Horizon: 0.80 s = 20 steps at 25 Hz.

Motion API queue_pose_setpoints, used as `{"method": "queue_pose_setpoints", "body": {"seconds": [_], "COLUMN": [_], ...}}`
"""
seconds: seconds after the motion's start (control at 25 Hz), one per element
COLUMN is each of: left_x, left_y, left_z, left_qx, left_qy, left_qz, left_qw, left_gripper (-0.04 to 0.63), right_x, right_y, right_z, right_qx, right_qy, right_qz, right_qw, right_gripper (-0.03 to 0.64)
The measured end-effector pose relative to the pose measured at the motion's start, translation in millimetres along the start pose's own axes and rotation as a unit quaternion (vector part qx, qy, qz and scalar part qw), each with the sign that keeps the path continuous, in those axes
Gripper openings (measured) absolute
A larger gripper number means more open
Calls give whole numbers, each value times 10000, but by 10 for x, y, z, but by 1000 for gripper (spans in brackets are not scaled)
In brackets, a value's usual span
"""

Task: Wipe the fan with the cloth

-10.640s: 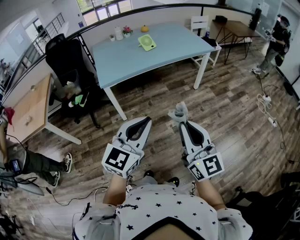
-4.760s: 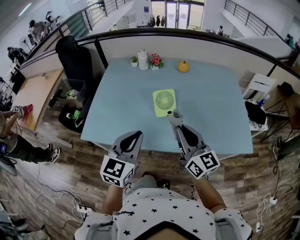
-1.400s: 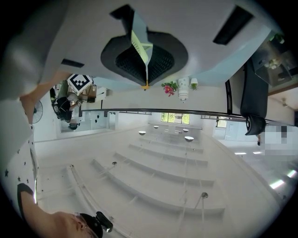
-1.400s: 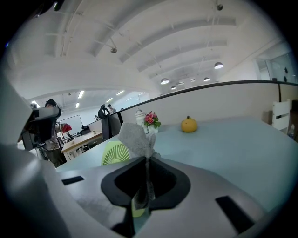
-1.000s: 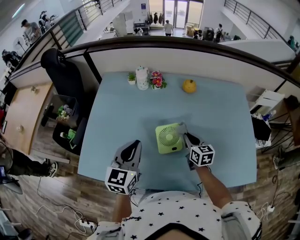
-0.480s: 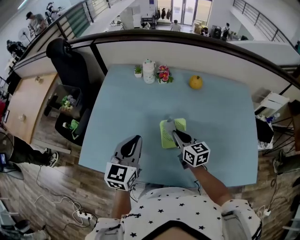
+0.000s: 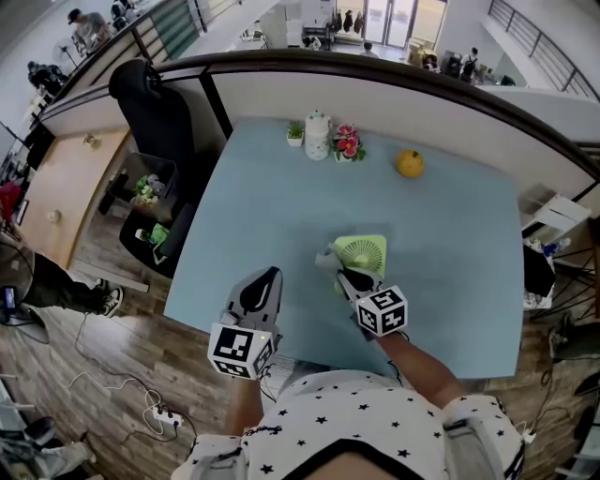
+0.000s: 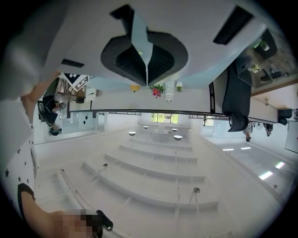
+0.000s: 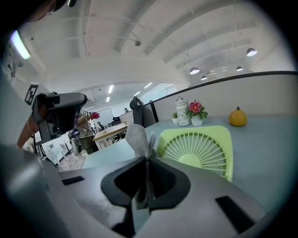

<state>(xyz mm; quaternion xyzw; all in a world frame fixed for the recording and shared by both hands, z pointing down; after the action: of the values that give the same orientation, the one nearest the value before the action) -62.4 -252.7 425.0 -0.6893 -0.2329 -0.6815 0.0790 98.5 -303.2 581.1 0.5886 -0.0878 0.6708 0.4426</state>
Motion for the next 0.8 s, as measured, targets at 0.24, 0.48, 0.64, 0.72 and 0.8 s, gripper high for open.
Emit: {"method": "queue_pose_setpoints", "body": {"seconds": [0.24, 0.48, 0.64, 0.72, 0.8], "left_x": [24, -2, -9, -18, -35], "left_y": [40, 156, 245, 284, 311], "left_z": [9, 100, 183, 233, 280], "left_qx": [17, 215, 379, 457, 524], "left_qy": [3, 32, 65, 84, 104], "left_qz": [-28, -16, -23, -20, -12], "left_qw": [10000, 9998, 9993, 9989, 9986], "left_gripper": [34, 34, 34, 34, 34], "right_x": [70, 43, 46, 46, 39], "right_y": [2, -115, -227, -290, -360], "right_z": [111, 267, 402, 468, 535], "right_qx": [106, 321, 513, 613, 724], "right_qy": [78, 211, 311, 346, 398], "right_qz": [-54, 68, 145, 181, 225], "right_qw": [9999, 9992, 9981, 9974, 9963], "right_gripper": [26, 26, 26, 26, 26]}}
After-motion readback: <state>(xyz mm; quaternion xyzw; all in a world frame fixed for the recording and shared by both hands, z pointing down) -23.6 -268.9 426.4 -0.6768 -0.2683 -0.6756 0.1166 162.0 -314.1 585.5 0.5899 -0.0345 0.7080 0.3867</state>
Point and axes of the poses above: the fingertips, and each gripper's own axes: y forward along the fingers, z to its right, x out of its underside, the point moved 3 cm from there along -y, backward along the fingers, and after that the axes turned 2 degrees about z, right-handed, at the moved point
